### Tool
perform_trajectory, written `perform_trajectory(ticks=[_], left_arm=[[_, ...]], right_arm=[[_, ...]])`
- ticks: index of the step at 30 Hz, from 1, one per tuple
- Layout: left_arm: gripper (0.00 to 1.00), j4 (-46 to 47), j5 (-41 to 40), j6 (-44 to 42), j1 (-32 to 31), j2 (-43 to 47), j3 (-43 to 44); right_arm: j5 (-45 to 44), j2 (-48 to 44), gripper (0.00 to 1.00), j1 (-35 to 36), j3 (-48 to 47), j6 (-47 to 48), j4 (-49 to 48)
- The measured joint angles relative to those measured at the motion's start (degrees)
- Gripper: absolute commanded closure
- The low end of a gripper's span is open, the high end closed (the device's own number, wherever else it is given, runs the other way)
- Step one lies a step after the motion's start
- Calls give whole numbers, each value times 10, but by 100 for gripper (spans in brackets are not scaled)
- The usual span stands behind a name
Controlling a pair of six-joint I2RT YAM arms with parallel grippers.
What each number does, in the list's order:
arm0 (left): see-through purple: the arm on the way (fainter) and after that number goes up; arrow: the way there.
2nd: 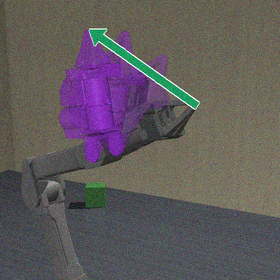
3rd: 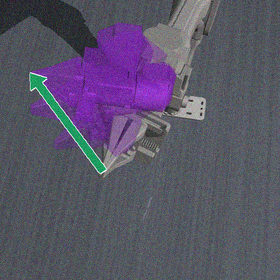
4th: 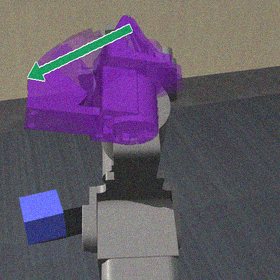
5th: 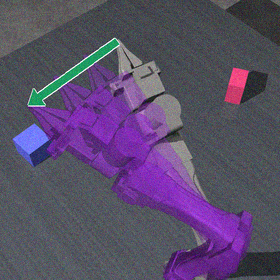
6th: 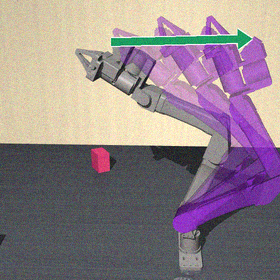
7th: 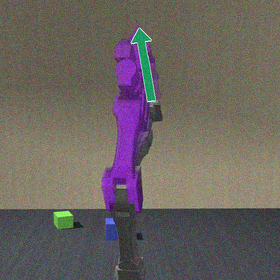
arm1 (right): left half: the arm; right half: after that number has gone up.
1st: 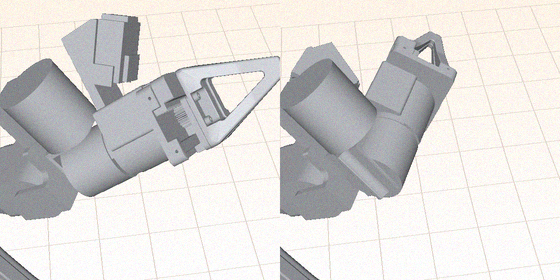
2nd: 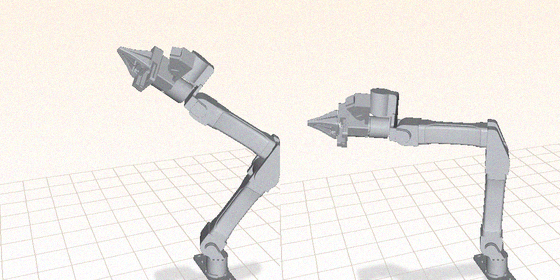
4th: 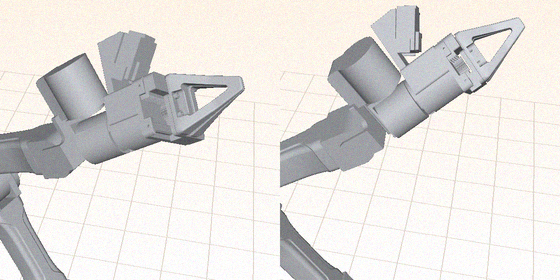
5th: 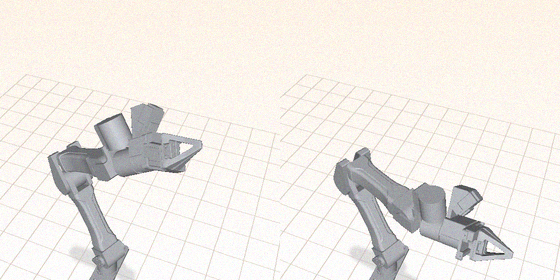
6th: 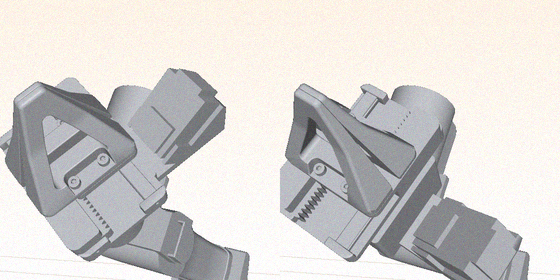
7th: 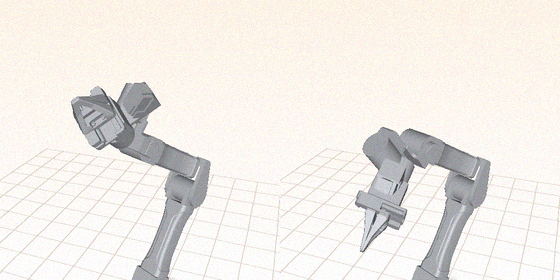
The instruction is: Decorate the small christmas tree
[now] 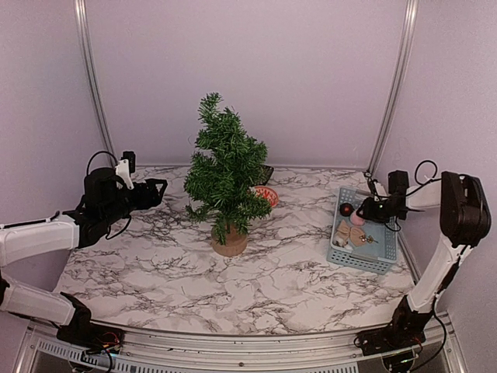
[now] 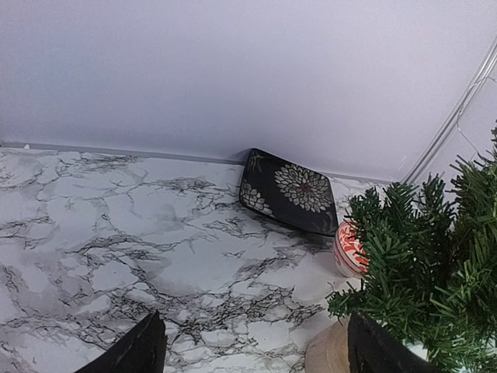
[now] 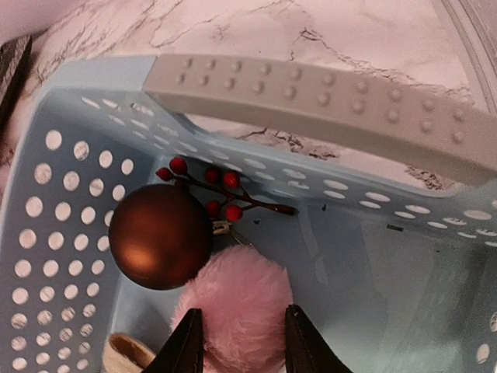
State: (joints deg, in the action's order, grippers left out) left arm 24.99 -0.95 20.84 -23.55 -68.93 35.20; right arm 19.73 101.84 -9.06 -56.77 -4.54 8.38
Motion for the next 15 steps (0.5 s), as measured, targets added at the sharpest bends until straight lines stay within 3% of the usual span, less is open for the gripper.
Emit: perform_trajectory(ticks=[5, 15], left_arm=[[20, 0, 1, 0, 0, 0, 1], [24, 0, 1, -1, 0, 30, 0]], right_arm=[[3, 0, 100, 9, -6, 6, 0], [-17, -79, 100, 50, -6, 5, 31]])
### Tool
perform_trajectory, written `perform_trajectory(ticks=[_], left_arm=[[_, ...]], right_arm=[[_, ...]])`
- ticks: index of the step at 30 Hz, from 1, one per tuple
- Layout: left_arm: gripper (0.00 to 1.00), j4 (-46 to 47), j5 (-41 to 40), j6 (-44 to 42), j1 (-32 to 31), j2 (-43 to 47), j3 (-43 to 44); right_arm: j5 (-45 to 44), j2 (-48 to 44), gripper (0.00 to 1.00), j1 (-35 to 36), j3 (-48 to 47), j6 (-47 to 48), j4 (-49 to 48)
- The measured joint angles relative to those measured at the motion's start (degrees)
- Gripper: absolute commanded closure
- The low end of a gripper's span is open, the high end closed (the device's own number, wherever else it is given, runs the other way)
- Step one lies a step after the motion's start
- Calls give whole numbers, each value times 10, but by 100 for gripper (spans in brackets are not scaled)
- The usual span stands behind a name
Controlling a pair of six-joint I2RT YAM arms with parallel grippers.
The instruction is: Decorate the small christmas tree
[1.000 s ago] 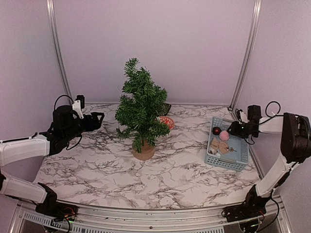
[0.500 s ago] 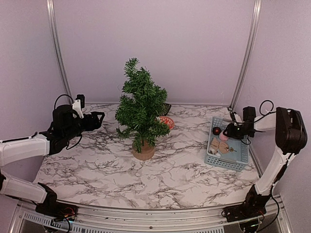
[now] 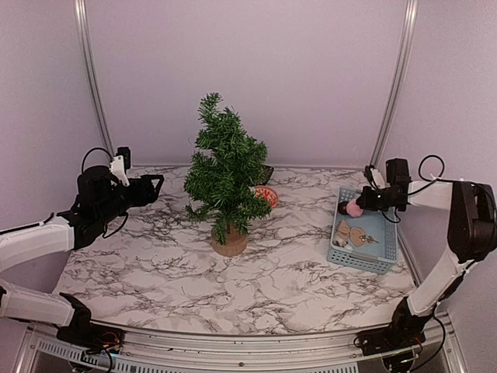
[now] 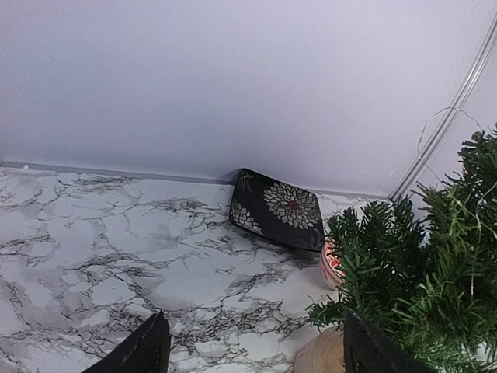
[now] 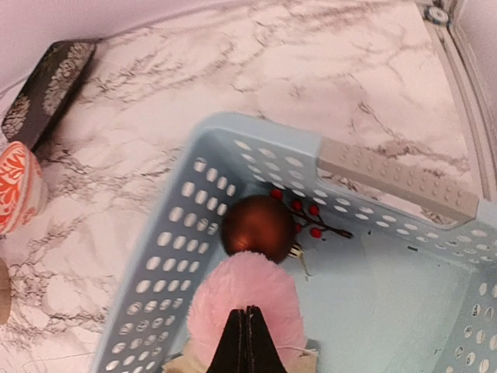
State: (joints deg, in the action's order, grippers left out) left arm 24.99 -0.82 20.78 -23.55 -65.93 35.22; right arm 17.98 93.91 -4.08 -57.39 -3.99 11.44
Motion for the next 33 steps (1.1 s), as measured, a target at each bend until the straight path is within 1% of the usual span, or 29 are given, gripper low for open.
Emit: perform_trajectory(ticks=[6, 9, 13, 14, 18, 21, 25, 29, 33], left_arm=[[27, 0, 24, -11, -7, 53, -13], [27, -1, 35, -27, -26, 92, -24], [27, -11, 40, -56, -73, 143, -37], [27, -17, 41, -67, -90, 157, -40], [28, -38, 52, -101, -152, 183, -40], [29, -44, 64, -128, -210, 177, -40], [29, -49, 77, -167, -302, 125, -36], [27, -53, 83, -198, -365, 66, -21], [23, -48, 89, -216, -401, 39, -8]], right_arm=[[26, -105, 100, 44, 0, 5, 12], [49, -146, 100, 82, 0, 9, 20], [78, -187, 100, 165, 0, 13, 29], [84, -195, 100, 195, 0, 14, 32], [104, -217, 100, 290, 0, 24, 38], [112, -228, 100, 358, 0, 28, 40], [117, -226, 100, 465, -1, 33, 41], [115, -210, 100, 552, -17, 44, 41], [112, -192, 100, 602, -33, 52, 39]])
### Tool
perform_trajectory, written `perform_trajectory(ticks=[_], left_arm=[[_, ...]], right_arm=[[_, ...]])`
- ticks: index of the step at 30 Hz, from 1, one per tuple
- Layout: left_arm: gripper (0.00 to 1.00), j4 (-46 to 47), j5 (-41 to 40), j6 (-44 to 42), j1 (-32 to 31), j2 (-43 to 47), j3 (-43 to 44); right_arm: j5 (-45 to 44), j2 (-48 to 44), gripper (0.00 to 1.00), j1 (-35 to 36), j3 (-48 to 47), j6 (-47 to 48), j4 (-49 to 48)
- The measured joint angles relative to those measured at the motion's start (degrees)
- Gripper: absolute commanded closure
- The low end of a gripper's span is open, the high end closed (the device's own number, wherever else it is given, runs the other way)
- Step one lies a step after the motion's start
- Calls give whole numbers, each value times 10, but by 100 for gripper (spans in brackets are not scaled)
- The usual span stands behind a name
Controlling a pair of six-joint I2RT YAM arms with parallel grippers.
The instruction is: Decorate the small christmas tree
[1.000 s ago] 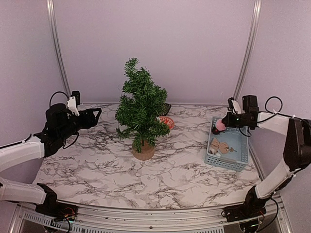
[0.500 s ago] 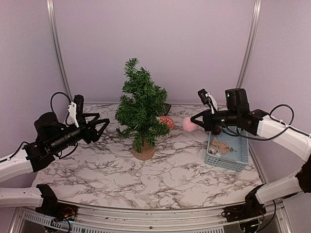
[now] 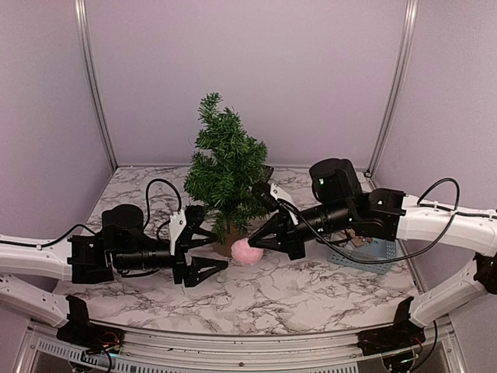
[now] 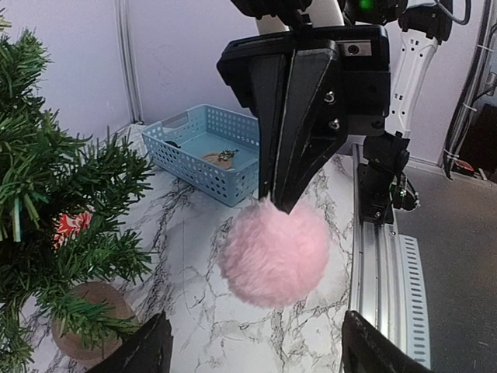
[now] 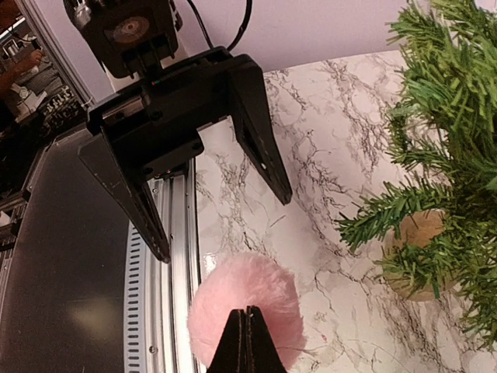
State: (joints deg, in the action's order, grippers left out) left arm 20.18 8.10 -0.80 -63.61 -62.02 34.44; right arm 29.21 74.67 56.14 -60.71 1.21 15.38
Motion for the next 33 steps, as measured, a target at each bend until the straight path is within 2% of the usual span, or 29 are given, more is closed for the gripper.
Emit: perform_trajectory(ticks=[9, 12, 14, 18, 23, 24, 27, 29, 33], left_arm=[[21, 26, 11, -10, -25, -26, 5], [25, 28, 11, -10, -27, -37, 9], [34, 30, 14, -10, -28, -46, 14], [69, 34, 20, -15, -30, -54, 14], [98, 35, 21, -21, -31, -53, 14], [100, 35, 20, -23, -31, -52, 14], [100, 35, 14, -22, -31, -47, 10], [100, 38, 9, -20, -31, -39, 1], [100, 39, 1, -25, -31, 1, -34]], right_arm=[[0, 31, 100, 37, -14, 8, -4], [0, 40, 100, 43, -22, 10, -7], [0, 45, 100, 46, -28, 11, -11], [0, 57, 100, 50, -34, 15, -17], [-1, 60, 100, 52, -34, 18, -20], [-2, 60, 95, 51, -34, 18, -21], [-6, 60, 64, 51, -34, 15, -27], [-13, 59, 50, 51, -34, 18, -32], [-17, 42, 47, 39, -29, 13, -35]])
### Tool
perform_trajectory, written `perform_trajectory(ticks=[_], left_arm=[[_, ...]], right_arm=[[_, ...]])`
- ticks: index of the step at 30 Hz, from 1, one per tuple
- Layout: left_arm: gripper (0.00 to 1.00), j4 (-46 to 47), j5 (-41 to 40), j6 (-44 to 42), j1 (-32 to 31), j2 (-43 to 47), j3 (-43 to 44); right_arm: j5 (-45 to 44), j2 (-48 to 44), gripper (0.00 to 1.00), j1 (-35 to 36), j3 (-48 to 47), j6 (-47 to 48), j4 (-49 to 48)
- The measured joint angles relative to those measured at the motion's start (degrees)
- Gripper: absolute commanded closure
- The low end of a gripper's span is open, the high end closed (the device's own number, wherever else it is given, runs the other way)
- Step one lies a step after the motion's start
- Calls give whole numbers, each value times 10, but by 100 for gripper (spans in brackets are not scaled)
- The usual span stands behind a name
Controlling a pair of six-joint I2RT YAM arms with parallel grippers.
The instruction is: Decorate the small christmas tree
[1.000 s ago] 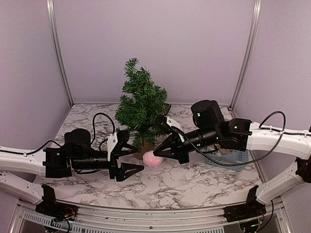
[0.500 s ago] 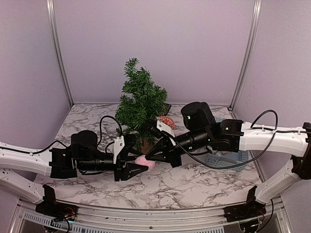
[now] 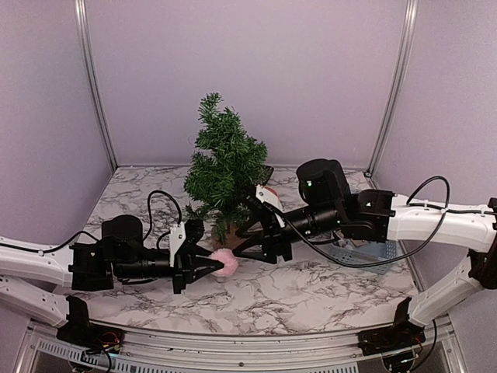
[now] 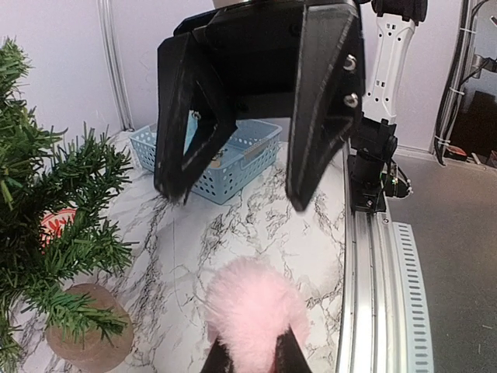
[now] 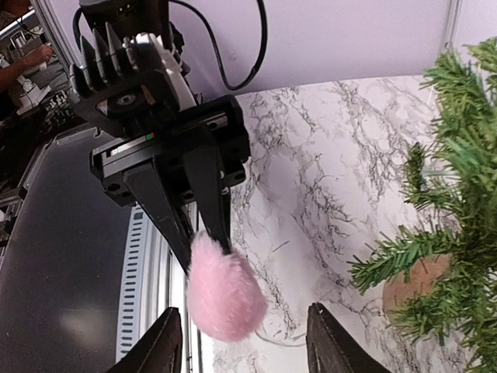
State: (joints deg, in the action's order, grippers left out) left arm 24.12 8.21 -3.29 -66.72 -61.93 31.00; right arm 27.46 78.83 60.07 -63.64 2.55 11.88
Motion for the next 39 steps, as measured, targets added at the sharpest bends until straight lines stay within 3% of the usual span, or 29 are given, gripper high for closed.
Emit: perform_trajectory(ticks=[11, 15, 24, 29, 39], left_arm=[[100, 0, 8, -32, 1, 95, -45], [100, 0, 7, -29, 5, 106, -45], [100, 4, -14, -1, 7, 107, -37], [100, 33, -37, 16, 7, 107, -28], [100, 103, -89, 46, 7, 108, -27]], right_arm=[[49, -8, 47, -26, 15, 10, -7], [67, -5, 47, -26, 63, 18, -45], [70, -10, 47, -25, 250, -14, -291], [61, 20, 50, -18, 282, -58, -463], [30, 166, 55, -2, 308, -185, -770]])
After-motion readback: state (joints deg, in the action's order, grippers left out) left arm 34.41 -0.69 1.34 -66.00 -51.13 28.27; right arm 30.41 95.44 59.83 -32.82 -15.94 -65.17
